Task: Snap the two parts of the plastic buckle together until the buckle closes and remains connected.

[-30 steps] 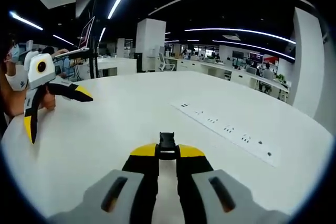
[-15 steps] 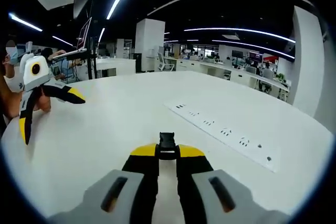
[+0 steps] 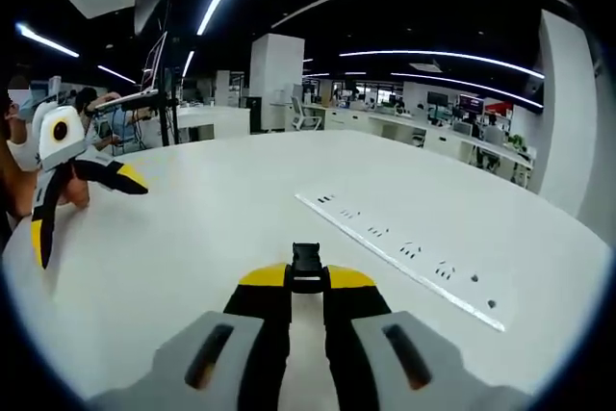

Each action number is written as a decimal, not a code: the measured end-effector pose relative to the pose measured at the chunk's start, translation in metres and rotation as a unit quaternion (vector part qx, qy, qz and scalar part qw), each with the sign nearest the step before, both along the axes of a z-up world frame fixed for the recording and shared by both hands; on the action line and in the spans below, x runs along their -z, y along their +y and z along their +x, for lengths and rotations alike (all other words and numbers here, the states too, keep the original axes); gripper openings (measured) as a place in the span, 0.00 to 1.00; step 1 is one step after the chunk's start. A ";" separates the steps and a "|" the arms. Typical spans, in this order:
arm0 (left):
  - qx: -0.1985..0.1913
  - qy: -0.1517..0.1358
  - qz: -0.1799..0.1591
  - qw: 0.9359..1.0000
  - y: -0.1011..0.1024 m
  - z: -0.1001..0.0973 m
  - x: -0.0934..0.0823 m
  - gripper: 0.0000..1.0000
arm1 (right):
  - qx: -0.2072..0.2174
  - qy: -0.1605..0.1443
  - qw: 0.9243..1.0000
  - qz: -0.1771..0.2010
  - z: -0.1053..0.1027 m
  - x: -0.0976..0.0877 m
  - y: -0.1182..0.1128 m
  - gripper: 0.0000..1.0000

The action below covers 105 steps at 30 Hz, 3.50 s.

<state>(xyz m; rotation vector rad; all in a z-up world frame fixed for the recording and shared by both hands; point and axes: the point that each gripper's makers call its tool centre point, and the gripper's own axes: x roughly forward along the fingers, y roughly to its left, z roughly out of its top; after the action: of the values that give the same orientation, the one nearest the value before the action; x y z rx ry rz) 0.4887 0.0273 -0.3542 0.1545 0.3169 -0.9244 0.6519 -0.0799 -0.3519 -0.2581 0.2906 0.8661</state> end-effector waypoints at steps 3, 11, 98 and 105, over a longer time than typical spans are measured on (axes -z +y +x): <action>0.000 0.000 0.000 1.000 0.000 0.000 0.000 0.99 | -0.001 0.001 1.000 -0.002 0.003 0.001 0.001 0.10; 0.002 0.002 -0.002 1.000 -0.001 -0.001 0.000 0.99 | -0.011 0.005 1.000 -0.007 0.005 0.005 0.004 0.10; -0.018 -0.001 -0.034 0.999 0.004 0.002 -0.014 0.99 | -0.026 0.010 0.998 0.053 -0.013 -0.015 0.008 1.00; -0.020 -0.004 -0.036 0.999 0.003 0.004 -0.014 0.99 | 0.002 -0.004 0.999 0.052 -0.016 -0.021 -0.002 1.00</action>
<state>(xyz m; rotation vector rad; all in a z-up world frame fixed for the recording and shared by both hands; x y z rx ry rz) 0.4929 0.0300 -0.3399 0.0850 0.2780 -0.8946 0.6356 -0.0823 -0.3309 -0.1645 0.2385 0.8735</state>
